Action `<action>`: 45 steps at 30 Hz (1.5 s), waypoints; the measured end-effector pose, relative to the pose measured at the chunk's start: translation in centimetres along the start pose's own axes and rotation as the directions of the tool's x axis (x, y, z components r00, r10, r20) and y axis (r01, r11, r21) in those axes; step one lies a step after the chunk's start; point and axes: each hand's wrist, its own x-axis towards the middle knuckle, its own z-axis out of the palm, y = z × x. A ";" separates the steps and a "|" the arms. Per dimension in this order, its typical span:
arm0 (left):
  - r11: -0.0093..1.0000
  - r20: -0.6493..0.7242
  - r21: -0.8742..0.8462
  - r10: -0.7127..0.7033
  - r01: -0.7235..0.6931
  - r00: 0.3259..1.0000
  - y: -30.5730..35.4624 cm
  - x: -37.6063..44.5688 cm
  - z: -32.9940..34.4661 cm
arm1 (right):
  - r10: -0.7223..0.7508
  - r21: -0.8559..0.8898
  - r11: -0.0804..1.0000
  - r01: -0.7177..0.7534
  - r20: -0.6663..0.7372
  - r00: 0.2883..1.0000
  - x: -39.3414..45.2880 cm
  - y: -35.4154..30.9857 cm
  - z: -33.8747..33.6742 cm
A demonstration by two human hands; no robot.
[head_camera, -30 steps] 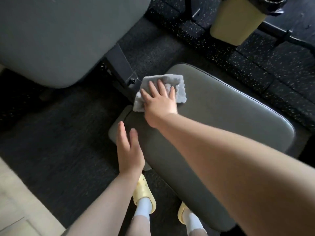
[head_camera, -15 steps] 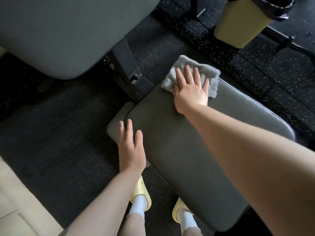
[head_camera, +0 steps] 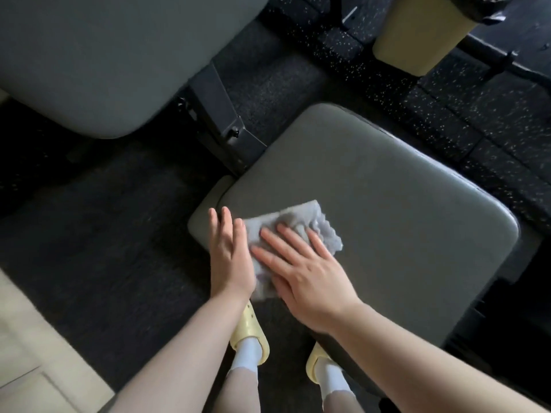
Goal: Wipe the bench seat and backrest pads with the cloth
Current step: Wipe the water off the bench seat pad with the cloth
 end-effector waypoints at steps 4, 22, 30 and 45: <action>0.997 -0.068 -0.052 -0.063 0.060 0.996 0.2 0.4 -0.1 | 0.299 0.095 0.951 -0.296 -0.020 0.954 8.1 -3.9 -0.5; 0.877 0.061 0.466 0.102 -0.119 0.993 0.4 -2.1 4.6 | 0.751 0.227 0.658 -0.718 -0.126 0.649 -4.0 -6.8 2.7; 0.850 0.079 0.515 0.079 -0.109 0.994 1.4 -2.2 4.2 | 0.487 0.039 0.871 -0.489 -0.191 0.852 -17.9 -1.6 3.4; 0.892 0.016 0.447 0.072 -0.071 0.997 2.3 -2.6 6.2 | 0.508 0.082 0.861 -0.503 -0.196 0.838 -15.9 2.3 1.7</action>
